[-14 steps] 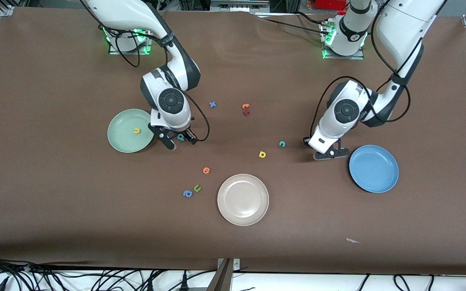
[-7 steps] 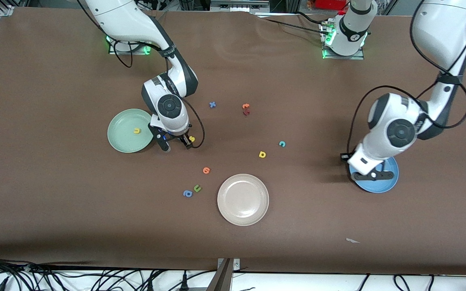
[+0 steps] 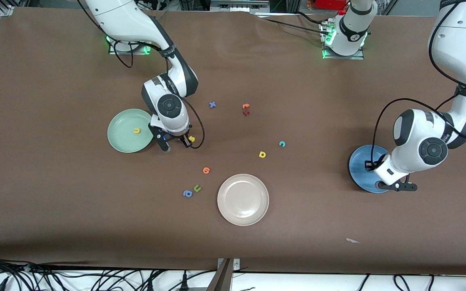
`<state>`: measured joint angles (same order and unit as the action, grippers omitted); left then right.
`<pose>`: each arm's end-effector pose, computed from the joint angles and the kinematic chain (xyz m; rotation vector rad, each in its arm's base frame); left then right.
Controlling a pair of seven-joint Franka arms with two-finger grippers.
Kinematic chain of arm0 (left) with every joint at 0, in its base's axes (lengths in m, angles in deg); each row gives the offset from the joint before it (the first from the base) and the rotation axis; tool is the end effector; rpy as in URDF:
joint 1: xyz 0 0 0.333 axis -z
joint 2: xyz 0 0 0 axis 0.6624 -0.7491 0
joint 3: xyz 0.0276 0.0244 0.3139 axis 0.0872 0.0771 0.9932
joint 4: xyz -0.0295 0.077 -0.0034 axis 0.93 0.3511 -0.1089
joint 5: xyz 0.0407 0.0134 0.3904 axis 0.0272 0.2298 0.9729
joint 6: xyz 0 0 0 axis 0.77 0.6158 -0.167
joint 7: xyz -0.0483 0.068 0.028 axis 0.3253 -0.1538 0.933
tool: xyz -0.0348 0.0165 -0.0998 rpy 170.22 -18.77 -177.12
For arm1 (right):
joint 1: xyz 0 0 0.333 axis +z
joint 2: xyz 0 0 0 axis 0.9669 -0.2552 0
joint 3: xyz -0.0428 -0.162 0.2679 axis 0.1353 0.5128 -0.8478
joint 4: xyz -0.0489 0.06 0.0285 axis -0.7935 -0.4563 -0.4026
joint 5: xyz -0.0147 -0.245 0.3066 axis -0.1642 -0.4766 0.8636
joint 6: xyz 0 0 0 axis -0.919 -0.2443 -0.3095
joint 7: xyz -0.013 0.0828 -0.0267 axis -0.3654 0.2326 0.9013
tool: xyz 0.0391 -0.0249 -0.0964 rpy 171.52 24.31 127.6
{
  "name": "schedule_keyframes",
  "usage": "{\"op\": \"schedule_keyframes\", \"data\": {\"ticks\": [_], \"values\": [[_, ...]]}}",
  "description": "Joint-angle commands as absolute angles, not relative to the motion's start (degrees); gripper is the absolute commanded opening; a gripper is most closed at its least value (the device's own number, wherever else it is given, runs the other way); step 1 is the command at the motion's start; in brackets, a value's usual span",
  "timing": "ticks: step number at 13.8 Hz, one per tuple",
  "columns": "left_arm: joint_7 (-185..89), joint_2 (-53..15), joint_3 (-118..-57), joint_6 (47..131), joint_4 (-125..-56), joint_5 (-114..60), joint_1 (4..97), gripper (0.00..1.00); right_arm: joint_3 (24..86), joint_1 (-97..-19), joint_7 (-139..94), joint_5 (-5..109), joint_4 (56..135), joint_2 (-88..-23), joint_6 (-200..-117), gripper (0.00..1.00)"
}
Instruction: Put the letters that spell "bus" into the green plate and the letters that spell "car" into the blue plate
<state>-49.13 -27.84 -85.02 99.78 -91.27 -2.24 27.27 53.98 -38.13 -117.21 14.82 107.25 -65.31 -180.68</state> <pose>0.6525 0.0053 0.2267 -3.0773 0.1242 0.1423 0.5175 0.3312 0.1786 2.6701 -1.4295 -0.0114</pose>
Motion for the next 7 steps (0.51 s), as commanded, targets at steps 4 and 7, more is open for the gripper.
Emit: {"op": "schedule_keyframes", "data": {"ticks": [4,7], "values": [[-31.4,-28.47,-87.6,98.88,-90.53,-4.57,38.38,1.0,55.28,-38.39,-114.29,14.61,105.05,-63.85,-175.09,0.09],[-22.34,-28.56,-88.66,99.31,-91.33,-8.51,43.49,1.0,59.48,-38.48,-104.55,14.95,102.67,-61.04,-166.13,0.09]]}}
